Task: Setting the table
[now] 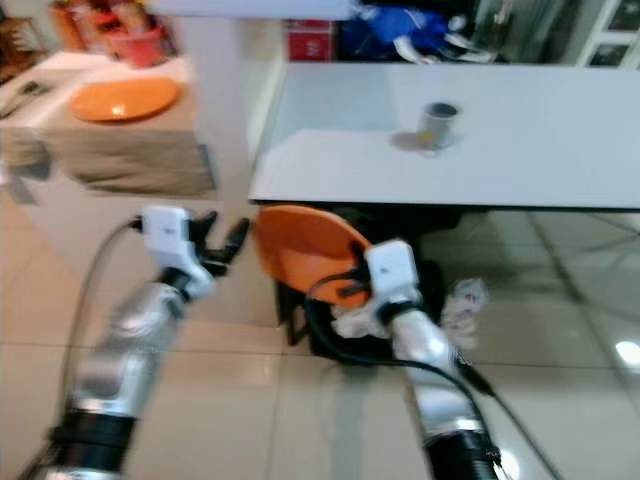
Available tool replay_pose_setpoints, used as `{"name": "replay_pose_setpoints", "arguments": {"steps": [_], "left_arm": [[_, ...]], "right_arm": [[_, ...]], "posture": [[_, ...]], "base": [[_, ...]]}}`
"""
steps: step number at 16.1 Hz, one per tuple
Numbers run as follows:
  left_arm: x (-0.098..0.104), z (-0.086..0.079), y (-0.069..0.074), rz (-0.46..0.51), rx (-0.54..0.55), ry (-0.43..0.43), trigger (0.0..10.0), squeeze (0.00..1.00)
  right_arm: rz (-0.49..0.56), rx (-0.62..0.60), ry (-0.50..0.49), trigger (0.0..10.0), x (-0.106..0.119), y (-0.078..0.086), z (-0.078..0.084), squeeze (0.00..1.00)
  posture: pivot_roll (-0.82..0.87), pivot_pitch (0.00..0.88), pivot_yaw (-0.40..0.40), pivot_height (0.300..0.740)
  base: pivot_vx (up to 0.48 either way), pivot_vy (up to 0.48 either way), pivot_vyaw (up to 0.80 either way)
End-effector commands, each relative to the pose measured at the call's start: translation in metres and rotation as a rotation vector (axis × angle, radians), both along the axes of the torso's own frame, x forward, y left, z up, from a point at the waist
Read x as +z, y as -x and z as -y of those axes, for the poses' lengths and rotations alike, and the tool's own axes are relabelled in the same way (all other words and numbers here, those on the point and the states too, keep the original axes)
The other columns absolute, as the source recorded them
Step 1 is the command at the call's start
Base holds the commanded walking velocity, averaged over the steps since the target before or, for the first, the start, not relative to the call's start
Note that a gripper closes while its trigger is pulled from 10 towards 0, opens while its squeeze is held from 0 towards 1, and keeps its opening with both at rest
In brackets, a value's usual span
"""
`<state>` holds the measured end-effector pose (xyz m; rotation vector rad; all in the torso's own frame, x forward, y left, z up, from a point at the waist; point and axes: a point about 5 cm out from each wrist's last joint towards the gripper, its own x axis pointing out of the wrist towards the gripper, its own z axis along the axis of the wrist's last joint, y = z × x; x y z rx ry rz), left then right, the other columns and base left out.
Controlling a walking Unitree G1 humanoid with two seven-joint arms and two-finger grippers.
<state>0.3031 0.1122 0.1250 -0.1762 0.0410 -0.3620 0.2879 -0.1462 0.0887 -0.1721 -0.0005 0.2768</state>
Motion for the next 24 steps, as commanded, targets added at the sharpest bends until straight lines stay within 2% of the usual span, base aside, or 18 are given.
{"name": "replay_pose_setpoints", "arguments": {"steps": [1,2,4,7,8,9,10,11,14,16,19,24], "left_arm": [[0.003,-0.031,0.005,0.029,0.137,-0.016,10.0,0.0],[-0.002,-0.057,0.016,0.019,0.238,-0.049,10.0,0.0],[-0.013,-0.091,0.041,-0.01,0.371,-0.107,10.0,0.0],[-0.031,-0.108,0.065,-0.085,0.446,-0.127,10.0,0.0],[-0.037,-0.108,0.072,-0.111,0.443,-0.126,10.0,0.0],[-0.037,-0.099,0.074,-0.105,0.387,-0.12,10.0,0.0],[-0.035,-0.097,0.074,-0.099,0.379,-0.119,10.0,0.0],[-0.027,-0.091,0.067,-0.066,0.342,-0.1,10.0,0.0],[-0.018,-0.075,0.059,-0.027,0.244,-0.079,10.0,0.0],[-0.012,-0.062,0.051,-0.011,0.184,-0.068,10.0,0.0],[-0.011,-0.05,0.048,-0.013,0.114,-0.06,10.0,0.0],[-0.011,-0.045,0.048,-0.016,0.119,-0.041,10.0,0.0]], "right_arm": [[0.07,-0.01,-0.023,0.0,0.014,-0.003,-0.001,0.0],[0.076,-0.044,-0.001,0.0,0.013,-0.001,0.009,0.0],[0.066,-0.099,0.027,0.0,0.007,0.005,0.024,0.0],[0.049,-0.142,0.035,0.0,-0.001,0.01,0.034,0.0],[0.049,-0.144,0.057,0.0,-0.006,0.014,0.037,0.0],[0.056,-0.184,0.076,0.0,-0.012,0.02,0.046,0.0],[0.07,-0.199,0.086,0.0,-0.011,0.022,0.049,0.0],[0.064,-0.249,0.064,0.0,-0.013,0.027,0.058,0.0],[0.122,-0.305,0.069,0.0,-0.005,0.029,0.066,0.0],[0.12,-0.359,0.058,0.0,-0.006,0.032,0.075,0.0],[0.087,-0.328,0.064,0.0,-0.012,0.036,0.069,0.0],[0.128,-0.266,0.079,0.0,-0.004,0.032,0.058,0.0]], "posture": [[-0.06,0.0,0.049,0.74],[-0.06,0.0,0.047,0.74],[-0.05,0.0,0.046,0.74],[-0.03,0.0,0.042,0.74],[-0.04,0.0,0.042,0.74],[-0.03,0.0,0.041,0.74],[-0.03,0.0,0.041,0.74],[-0.04,0.0,0.049,0.74],[-0.05,0.0,0.059,0.74],[-0.06,0.0,0.06,0.74],[-0.08,0.0,0.073,0.74],[-0.07,0.0,0.066,0.74]], "base": [[0.36,-0.315,0.0],[0.36,-0.311,0.0],[0.362,-0.311,0.0],[0.363,-0.31,0.0],[0.36,-0.315,0.0],[0.36,-0.311,0.0],[0.36,-0.315,0.0],[0.36,-0.315,0.0],[0.355,-0.317,0.0],[0.352,-0.322,0.0],[0.345,-0.33,-0.4],[0.344,-0.331,0.0]]}}
